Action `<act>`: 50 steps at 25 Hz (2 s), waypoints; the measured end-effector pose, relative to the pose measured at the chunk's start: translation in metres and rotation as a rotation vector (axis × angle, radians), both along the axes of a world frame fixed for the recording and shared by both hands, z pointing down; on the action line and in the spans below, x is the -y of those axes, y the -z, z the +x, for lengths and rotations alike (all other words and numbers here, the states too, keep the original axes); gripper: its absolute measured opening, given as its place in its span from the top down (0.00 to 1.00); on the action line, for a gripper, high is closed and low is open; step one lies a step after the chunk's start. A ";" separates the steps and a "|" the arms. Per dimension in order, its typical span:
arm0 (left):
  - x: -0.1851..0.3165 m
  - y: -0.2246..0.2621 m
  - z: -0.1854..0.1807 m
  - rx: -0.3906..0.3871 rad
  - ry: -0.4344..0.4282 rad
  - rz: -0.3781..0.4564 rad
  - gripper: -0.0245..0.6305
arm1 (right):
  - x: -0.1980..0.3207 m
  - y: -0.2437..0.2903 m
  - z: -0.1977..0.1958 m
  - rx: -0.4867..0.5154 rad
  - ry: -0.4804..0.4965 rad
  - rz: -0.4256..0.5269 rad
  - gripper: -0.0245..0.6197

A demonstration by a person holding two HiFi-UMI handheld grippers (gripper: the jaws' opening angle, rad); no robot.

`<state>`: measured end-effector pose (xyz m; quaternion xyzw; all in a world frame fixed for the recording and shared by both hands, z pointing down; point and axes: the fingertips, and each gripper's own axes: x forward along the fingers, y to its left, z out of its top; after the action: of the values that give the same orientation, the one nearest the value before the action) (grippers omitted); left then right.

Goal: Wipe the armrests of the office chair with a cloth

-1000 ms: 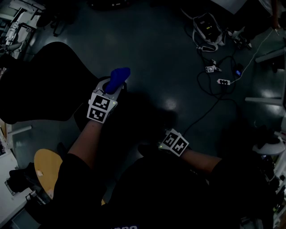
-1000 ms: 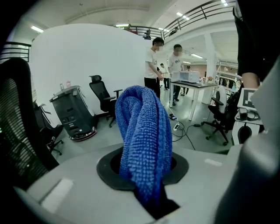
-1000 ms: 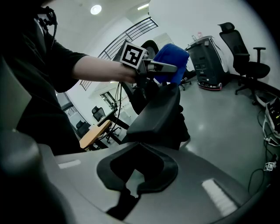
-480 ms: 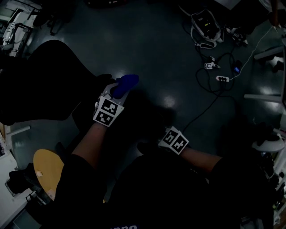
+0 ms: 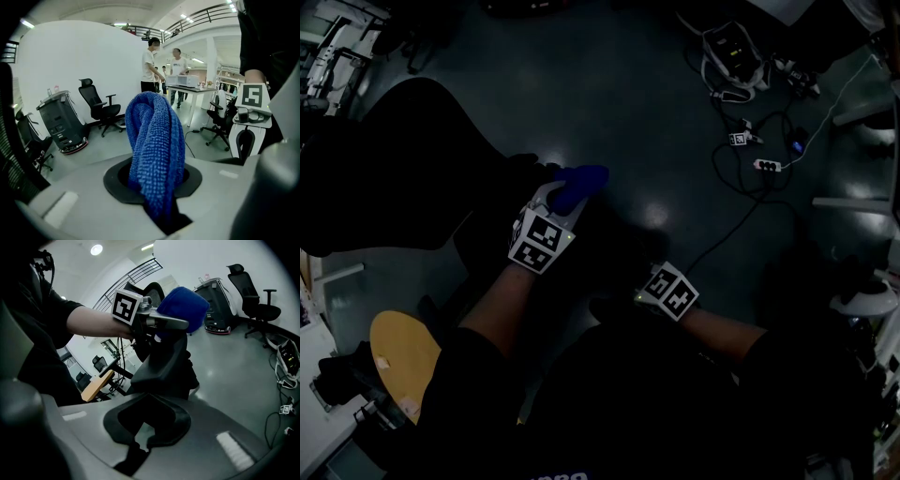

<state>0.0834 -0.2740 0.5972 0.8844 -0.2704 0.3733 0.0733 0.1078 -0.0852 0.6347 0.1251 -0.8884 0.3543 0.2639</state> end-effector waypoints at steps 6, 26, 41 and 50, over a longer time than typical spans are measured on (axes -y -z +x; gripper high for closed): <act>-0.026 0.002 0.022 -0.030 -0.061 -0.017 0.80 | -0.001 0.001 0.000 -0.001 -0.017 -0.002 0.95; -0.102 0.011 0.062 -0.083 -0.182 -0.090 0.80 | 0.001 -0.001 0.001 0.004 -0.090 0.001 0.95; -0.164 0.013 0.081 -0.134 -0.219 -0.153 0.80 | -0.021 0.002 -0.003 -0.013 -0.066 -0.005 0.95; -0.187 0.021 0.075 -0.189 -0.171 -0.148 0.80 | -0.032 0.019 -0.011 0.011 0.044 0.060 0.95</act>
<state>0.1588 -0.0875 0.5761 0.9276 -0.1578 0.3120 0.1314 0.0971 -0.0529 0.6156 0.1115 -0.9026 0.3222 0.2630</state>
